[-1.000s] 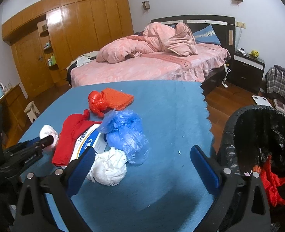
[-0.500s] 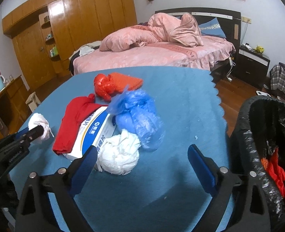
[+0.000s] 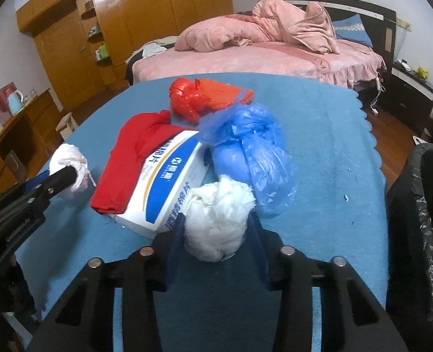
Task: Collect trash
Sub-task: 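Grasp another white tissue with the right tool while the left tool holds its tissue, then carry both white tissues over the bin and open both tools to drop them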
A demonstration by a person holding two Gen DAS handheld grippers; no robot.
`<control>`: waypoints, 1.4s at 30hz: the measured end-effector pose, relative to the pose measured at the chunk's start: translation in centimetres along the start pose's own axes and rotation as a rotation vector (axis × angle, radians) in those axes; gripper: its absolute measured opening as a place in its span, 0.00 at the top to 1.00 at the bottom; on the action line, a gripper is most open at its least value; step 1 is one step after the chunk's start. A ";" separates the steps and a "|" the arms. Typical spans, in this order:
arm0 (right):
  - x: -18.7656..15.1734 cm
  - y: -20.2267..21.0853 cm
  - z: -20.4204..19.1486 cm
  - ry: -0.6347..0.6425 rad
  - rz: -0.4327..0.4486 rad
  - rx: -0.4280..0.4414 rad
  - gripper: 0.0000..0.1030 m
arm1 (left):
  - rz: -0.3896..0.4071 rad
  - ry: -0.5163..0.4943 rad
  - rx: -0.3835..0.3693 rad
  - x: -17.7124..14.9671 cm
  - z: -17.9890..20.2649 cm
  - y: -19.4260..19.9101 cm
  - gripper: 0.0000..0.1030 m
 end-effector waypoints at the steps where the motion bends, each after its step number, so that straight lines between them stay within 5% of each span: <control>1: 0.0 0.1 0.0 -0.002 0.004 0.002 0.63 | 0.000 0.002 -0.001 0.0 0.0 0.0 0.74; 11: 0.6 3.2 0.8 -0.036 0.073 0.011 0.65 | 0.043 -0.001 -0.026 1.0 0.6 2.1 0.74; 42: 3.5 12.7 5.5 -0.093 0.290 -0.054 0.64 | 0.151 -0.094 -0.213 3.7 10.5 6.8 0.74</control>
Point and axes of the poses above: each gripper's, at about its wrist camera, not at the fingertips, and y roughly against the way its jaws point, z to its right, x to its top, the point moved 4 cm from there along -y, roughly the way its jaws point, and after that the axes turned 4 degrees about x, right-handed, at the moved point
